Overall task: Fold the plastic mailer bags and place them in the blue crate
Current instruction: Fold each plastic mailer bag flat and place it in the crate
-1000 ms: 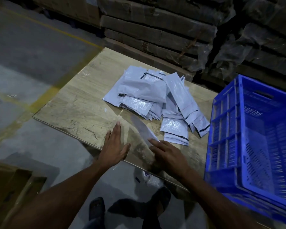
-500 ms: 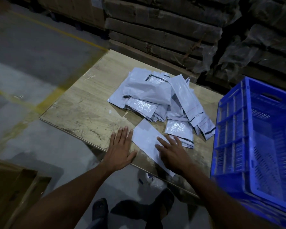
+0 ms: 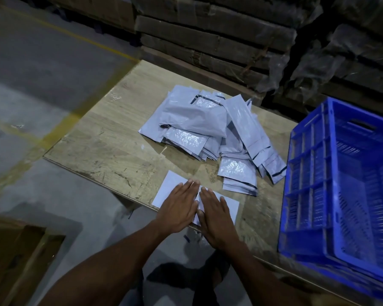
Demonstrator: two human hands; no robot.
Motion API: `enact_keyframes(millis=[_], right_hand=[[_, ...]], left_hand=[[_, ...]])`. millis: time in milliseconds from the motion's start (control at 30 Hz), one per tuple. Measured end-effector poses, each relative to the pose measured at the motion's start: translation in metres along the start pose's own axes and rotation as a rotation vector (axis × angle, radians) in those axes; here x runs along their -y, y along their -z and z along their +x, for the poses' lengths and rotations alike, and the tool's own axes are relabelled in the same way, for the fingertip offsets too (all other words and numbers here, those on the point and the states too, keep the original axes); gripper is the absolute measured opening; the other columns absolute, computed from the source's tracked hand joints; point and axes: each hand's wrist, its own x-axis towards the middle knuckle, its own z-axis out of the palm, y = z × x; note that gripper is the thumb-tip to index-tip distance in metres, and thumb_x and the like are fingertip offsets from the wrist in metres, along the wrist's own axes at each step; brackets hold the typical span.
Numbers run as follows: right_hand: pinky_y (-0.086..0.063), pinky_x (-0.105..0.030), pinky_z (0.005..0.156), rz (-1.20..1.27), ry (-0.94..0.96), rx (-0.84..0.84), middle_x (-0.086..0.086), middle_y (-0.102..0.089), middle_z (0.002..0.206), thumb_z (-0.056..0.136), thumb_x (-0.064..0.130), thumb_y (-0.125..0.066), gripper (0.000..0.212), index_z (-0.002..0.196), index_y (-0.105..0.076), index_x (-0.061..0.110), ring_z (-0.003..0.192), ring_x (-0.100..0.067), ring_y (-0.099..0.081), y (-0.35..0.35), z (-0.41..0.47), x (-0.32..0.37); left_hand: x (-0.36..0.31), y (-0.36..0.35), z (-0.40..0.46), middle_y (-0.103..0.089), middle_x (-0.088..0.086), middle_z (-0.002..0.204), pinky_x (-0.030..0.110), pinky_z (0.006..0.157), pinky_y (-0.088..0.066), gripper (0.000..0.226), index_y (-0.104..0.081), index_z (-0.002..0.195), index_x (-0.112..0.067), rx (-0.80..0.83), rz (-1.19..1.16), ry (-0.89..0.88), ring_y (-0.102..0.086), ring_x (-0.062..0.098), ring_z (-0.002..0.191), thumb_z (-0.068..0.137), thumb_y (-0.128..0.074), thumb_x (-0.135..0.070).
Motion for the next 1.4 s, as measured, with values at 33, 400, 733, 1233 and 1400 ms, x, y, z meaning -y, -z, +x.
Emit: enact_keyframes(millis=[33,400,733,1233,1400], right_hand=[[-0.006,-0.045,0.124,-0.049,-0.001,0.006,0.005,-0.010,0.169,0.109,0.046,-0.012,0.059,0.161,-0.017,0.019,0.155,-0.012,-0.004,0.000,-0.001,0.002],[0.005,-0.054,0.123,-0.249,-0.186,0.111,0.001,0.010,0.169,0.102,0.068,-0.012,0.071,0.161,0.005,0.034,0.154,-0.021,0.016,0.007,-0.026,-0.016],[0.013,-0.051,0.121,-0.225,-0.301,0.114,-0.002,0.028,0.165,0.097,0.075,-0.009,0.076,0.158,0.016,0.036,0.151,-0.023,0.025,0.012,-0.038,-0.020],[0.006,-0.065,0.119,-0.268,-0.119,0.076,0.010,0.020,0.166,0.101,0.069,-0.010,0.068,0.160,0.007,0.038,0.154,-0.023,0.018,0.002,-0.022,-0.012],[0.002,-0.065,0.118,-0.247,-0.038,0.024,-0.003,0.003,0.169,0.101,0.064,-0.030,0.071,0.160,-0.018,0.028,0.155,-0.030,0.008,0.009,-0.023,-0.014]], left_hand=[[0.001,0.001,0.001,-0.044,0.011,0.160,0.044,0.121,-0.031,0.061,-0.042,0.155,-0.003,0.016,0.050,-0.015,-0.039,0.025,0.150,0.112,-0.015,-0.036],[0.015,0.009,-0.004,-0.014,-0.002,0.173,0.051,0.127,-0.014,0.063,-0.021,0.165,-0.027,0.168,0.244,0.014,-0.010,0.031,0.159,0.109,-0.015,-0.055],[0.044,0.028,-0.021,0.005,-0.001,0.174,0.051,0.126,-0.001,0.073,-0.008,0.166,-0.030,0.195,0.307,0.127,0.011,0.035,0.159,0.105,-0.013,-0.068],[0.038,0.038,-0.016,0.034,0.005,0.166,0.050,0.122,0.014,0.092,0.019,0.162,-0.033,0.316,0.278,0.187,0.034,0.035,0.151,0.082,0.026,-0.078],[0.041,0.038,-0.007,0.035,-0.001,0.166,0.059,0.123,0.008,0.097,0.020,0.161,-0.037,0.361,0.263,0.204,0.033,0.035,0.151,0.075,0.028,-0.081]])
